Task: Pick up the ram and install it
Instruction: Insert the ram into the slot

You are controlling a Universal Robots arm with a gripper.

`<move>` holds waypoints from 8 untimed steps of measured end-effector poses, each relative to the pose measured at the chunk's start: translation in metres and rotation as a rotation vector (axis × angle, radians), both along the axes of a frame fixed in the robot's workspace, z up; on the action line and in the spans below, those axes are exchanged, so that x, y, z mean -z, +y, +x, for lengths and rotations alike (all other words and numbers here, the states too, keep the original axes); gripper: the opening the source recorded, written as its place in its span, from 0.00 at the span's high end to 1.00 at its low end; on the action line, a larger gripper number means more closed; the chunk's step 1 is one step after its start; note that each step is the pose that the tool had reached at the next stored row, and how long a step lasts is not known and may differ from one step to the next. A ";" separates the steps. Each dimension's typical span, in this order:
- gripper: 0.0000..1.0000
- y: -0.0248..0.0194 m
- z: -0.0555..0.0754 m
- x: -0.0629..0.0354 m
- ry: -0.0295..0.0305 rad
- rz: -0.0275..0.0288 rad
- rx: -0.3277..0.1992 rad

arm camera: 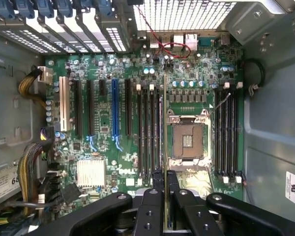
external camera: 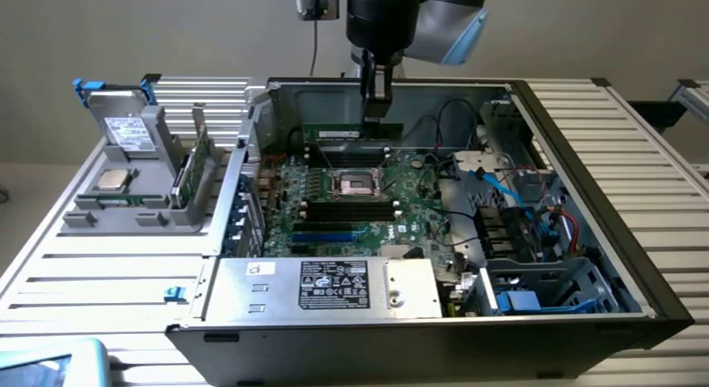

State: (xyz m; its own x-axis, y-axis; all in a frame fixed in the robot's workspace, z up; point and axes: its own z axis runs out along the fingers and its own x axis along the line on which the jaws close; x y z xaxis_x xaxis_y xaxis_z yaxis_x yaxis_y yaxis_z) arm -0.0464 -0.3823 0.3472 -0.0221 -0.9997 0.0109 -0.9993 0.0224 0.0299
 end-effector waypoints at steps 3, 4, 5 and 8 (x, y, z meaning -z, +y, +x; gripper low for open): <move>0.86 0.0000 0.000 0.0056 -0.0001 -0.0004 0.000; 0.86 0.0000 0.000 0.0073 -0.0001 -0.0013 0.000; 0.86 0.0000 0.000 0.0088 0.0000 -0.0025 0.000; 0.86 0.0000 0.000 0.0139 -0.0001 -0.0052 0.000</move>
State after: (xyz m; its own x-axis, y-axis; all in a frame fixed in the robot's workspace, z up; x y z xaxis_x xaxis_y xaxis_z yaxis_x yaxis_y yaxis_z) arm -0.0466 -0.3823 0.3333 -0.0221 -0.9996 0.0160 -0.9993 0.0226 0.0297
